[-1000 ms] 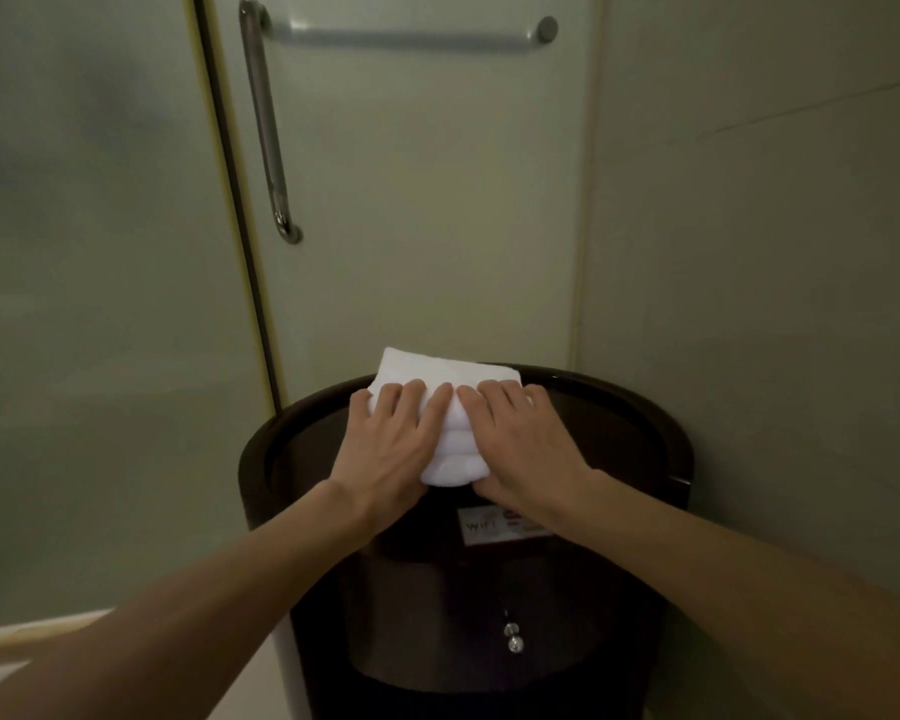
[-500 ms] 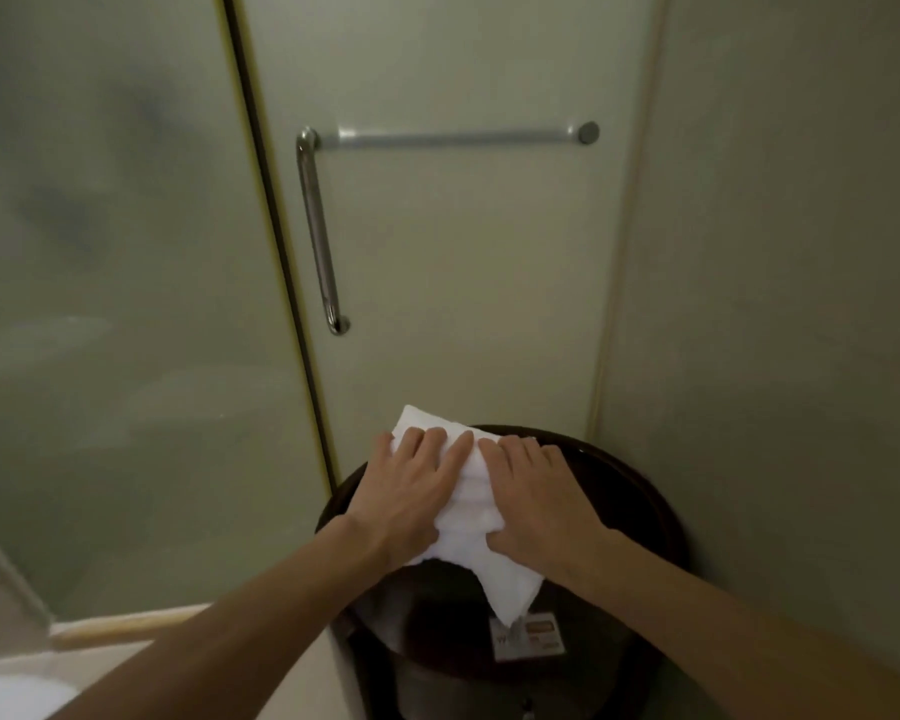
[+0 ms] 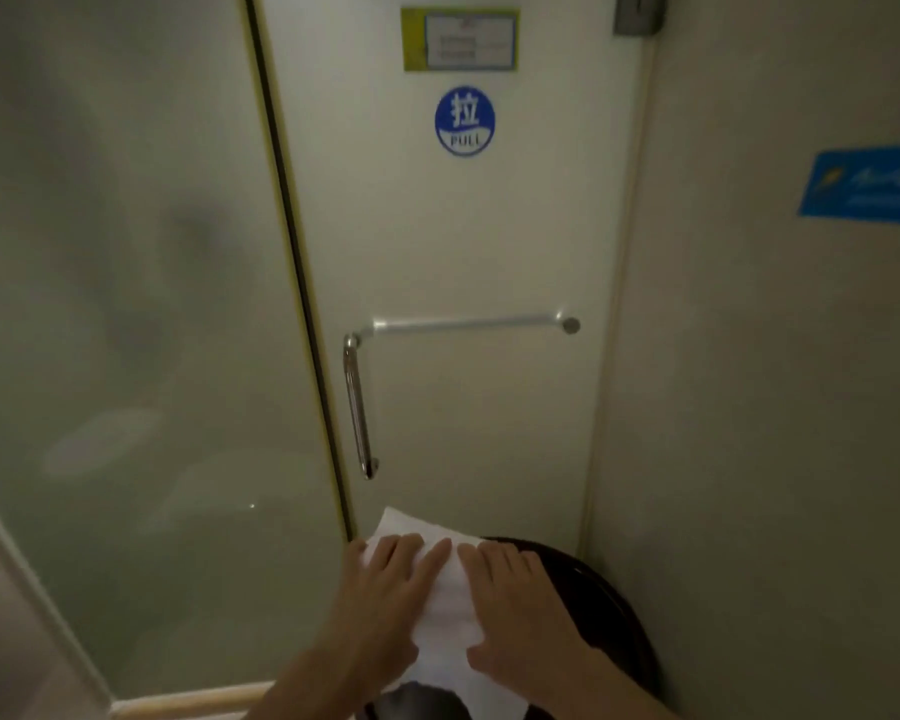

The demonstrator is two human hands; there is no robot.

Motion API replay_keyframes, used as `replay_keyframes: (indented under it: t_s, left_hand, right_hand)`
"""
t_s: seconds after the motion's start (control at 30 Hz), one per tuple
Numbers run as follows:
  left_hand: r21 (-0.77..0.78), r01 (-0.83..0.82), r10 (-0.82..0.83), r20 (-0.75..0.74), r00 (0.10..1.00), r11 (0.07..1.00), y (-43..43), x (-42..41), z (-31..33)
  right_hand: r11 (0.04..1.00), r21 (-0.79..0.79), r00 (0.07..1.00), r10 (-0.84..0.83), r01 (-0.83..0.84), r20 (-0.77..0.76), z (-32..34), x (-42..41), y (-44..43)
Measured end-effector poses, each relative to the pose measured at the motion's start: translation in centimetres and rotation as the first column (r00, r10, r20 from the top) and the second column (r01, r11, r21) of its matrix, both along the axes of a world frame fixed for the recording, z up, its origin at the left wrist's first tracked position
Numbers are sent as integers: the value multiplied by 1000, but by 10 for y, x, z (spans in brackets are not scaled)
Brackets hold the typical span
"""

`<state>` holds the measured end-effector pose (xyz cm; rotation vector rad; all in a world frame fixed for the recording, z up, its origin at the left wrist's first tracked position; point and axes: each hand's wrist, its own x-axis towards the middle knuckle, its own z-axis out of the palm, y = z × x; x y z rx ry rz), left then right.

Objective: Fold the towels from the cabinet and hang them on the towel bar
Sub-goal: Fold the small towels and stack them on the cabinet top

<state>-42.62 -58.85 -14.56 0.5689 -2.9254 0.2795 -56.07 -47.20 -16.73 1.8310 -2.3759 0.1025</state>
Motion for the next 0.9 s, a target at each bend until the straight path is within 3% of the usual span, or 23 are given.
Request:
replay_keyframes:
  t_s: [0.13, 0.3, 0.57, 0.9]
  left_hand:
    - [-53, -6, 4, -48, 999, 999, 9, 17, 47]
    - [17, -67, 67, 22, 998, 998, 20, 36, 98]
    - [0, -36, 36, -63, 997, 999, 29, 62, 113]
    - [15, -99, 99, -43, 994, 995, 52, 81, 109]
  right_hand:
    - [999, 9, 999, 48, -48, -23, 56, 14, 5]
    - [998, -15, 997, 65, -66, -49, 103, 33, 18]
    - [997, -58, 996, 51, -55, -72, 120, 52, 30]
    - [997, -43, 987, 62, -69, -146, 128, 73, 54]
